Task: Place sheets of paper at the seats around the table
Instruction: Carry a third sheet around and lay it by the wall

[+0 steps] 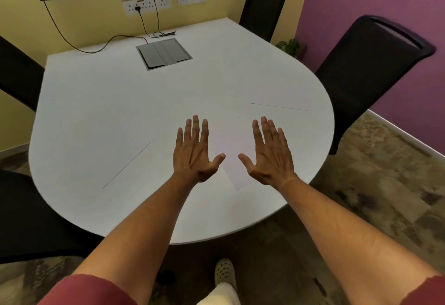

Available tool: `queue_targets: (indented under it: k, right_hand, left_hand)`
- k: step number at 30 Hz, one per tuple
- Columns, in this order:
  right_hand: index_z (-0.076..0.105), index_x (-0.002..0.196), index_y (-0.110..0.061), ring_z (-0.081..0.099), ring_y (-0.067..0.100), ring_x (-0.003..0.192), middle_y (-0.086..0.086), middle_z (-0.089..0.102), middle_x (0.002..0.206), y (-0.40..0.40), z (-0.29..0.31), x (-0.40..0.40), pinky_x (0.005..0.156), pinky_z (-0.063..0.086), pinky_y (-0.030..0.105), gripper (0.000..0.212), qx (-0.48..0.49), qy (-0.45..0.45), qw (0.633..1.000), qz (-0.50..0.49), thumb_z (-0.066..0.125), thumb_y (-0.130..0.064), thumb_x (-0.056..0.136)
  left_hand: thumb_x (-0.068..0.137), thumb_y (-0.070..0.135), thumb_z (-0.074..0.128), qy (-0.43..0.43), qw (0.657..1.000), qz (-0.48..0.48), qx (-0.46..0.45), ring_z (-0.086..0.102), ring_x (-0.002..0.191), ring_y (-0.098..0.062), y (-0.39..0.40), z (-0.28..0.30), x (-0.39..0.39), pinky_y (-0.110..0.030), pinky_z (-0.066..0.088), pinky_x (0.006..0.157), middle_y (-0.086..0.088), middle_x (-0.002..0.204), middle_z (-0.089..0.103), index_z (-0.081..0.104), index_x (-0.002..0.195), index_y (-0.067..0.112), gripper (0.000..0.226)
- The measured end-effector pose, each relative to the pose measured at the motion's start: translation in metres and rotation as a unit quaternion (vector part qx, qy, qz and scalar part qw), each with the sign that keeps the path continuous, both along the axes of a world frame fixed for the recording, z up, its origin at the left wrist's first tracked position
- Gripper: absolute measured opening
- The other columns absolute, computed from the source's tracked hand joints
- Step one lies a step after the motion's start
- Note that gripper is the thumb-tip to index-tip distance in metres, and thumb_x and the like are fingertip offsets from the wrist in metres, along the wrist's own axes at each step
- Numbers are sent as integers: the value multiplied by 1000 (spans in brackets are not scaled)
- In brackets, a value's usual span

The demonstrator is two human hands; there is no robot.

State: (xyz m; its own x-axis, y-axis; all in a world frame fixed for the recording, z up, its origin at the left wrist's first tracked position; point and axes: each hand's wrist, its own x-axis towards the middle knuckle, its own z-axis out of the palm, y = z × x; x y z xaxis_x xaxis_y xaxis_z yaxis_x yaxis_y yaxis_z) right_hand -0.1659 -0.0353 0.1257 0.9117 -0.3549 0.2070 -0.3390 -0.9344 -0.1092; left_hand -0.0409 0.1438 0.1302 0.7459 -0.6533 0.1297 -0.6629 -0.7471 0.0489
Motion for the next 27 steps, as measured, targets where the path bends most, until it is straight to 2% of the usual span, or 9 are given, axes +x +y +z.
queue_targets:
  k: [14, 27]
  right_hand:
    - [-7, 157, -13, -8, 29, 152, 14, -8, 165, -117, -41, 51, 123, -1, 47, 94, -8, 64, 997, 40, 35, -65, 91]
    - [1, 157, -9, 3, 30, 153, 16, 5, 165, -178, -75, 102, 124, 4, 46, 97, 17, 109, 988, 109, 44, -62, 88]
  left_hand:
    - [85, 77, 19, 59, 995, 83, -17, -20, 150, -30, -106, -66, 32, -50, -7, 122, -14, 162, -23, -20, 154, 13, 102]
    - [84, 79, 17, 117, 976, 179, 38, -20, 150, -30, -133, -105, 36, -49, -8, 122, -15, 161, -25, -22, 153, 11, 103]
